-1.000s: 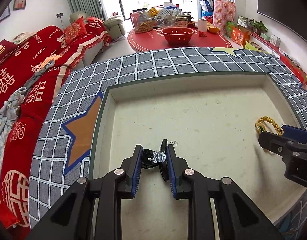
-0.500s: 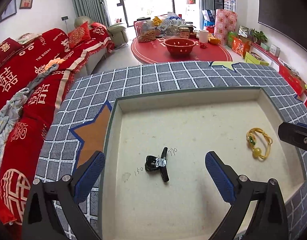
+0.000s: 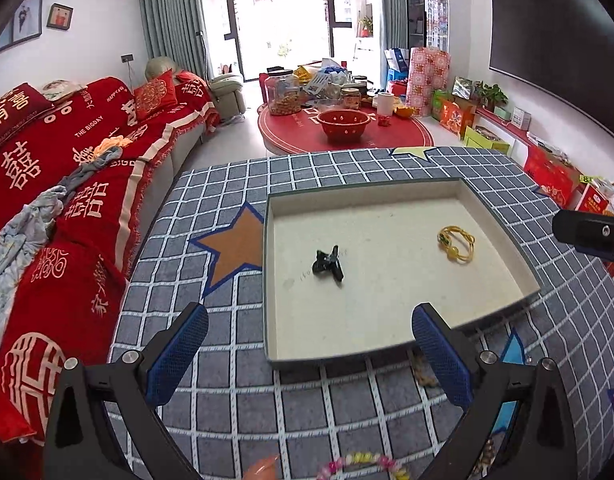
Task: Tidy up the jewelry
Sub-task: 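Move both open tools back toward the remaining jewelry on the mat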
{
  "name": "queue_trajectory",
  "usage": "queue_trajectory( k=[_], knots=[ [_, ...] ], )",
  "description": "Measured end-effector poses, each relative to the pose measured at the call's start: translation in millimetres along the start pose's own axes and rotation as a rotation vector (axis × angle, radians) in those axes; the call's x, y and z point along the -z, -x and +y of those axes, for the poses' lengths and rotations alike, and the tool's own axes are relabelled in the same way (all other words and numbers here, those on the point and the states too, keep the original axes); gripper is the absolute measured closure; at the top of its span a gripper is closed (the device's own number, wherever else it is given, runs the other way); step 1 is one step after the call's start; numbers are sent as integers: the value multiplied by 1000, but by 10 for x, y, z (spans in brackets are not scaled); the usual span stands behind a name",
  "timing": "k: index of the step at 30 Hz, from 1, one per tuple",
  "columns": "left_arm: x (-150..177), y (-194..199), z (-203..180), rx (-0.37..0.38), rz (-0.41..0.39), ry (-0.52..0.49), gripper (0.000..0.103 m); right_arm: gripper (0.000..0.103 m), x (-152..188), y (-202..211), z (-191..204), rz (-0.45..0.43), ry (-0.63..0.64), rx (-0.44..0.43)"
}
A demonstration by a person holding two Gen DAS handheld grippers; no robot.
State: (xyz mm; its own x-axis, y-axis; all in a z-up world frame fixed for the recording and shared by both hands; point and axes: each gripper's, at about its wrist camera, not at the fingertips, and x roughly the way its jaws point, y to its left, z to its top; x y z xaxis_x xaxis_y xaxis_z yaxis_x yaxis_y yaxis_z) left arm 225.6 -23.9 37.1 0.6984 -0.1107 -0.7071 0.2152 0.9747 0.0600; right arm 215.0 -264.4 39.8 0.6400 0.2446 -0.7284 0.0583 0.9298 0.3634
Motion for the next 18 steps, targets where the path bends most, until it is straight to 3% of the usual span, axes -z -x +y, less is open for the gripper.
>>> queue_trajectory(
  k=[8, 11, 18],
  knots=[
    [535, 203, 225, 5, 88, 79, 0, 0, 440, 406, 80, 28, 37, 4],
    [730, 197, 263, 43, 141, 93, 0, 0, 655, 509, 107, 44, 51, 11],
    [1149, 174, 264, 29, 213, 120, 0, 0, 1253, 517, 77, 146, 56, 48]
  ],
)
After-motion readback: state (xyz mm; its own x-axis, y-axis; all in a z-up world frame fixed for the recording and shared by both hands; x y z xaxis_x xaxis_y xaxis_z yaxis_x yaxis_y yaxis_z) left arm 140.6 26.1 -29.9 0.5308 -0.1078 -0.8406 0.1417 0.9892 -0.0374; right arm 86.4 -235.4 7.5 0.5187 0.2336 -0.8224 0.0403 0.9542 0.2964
